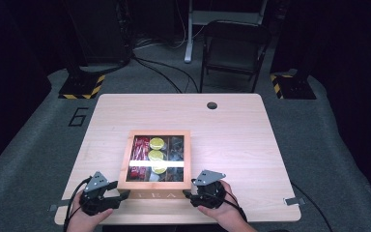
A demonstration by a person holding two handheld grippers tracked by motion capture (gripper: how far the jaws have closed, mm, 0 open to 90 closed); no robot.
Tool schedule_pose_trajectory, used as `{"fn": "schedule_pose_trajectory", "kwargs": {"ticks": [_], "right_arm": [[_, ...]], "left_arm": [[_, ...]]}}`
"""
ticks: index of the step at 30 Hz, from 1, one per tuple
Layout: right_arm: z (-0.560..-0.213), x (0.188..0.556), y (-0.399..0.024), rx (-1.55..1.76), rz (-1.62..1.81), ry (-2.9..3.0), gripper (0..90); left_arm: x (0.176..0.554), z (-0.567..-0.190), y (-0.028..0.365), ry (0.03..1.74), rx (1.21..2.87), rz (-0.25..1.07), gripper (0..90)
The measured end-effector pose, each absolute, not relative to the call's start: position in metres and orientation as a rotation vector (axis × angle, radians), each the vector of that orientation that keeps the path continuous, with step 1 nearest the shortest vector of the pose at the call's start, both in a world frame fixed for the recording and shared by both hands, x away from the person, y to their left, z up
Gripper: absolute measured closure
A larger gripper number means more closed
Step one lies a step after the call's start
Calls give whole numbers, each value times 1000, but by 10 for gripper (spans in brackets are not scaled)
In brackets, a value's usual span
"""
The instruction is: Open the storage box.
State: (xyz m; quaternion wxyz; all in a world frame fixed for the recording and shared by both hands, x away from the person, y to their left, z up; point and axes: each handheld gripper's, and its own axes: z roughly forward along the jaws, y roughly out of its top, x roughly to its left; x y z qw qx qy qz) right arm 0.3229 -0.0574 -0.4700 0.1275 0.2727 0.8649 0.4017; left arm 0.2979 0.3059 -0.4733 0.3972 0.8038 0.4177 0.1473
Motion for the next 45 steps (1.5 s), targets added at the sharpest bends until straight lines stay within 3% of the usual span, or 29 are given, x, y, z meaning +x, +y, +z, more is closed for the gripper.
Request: {"fn": "schedule_pose_trajectory", "kwargs": {"ticks": [23,45], "right_arm": [[-463,324,-56,807,1222,2466,492],[-420,337,-59,866,1301,2354,497]], "left_arm": [[297,-463,303,1029,1992,405,411],[309,-413,308,1088,1874,410,408]]}}
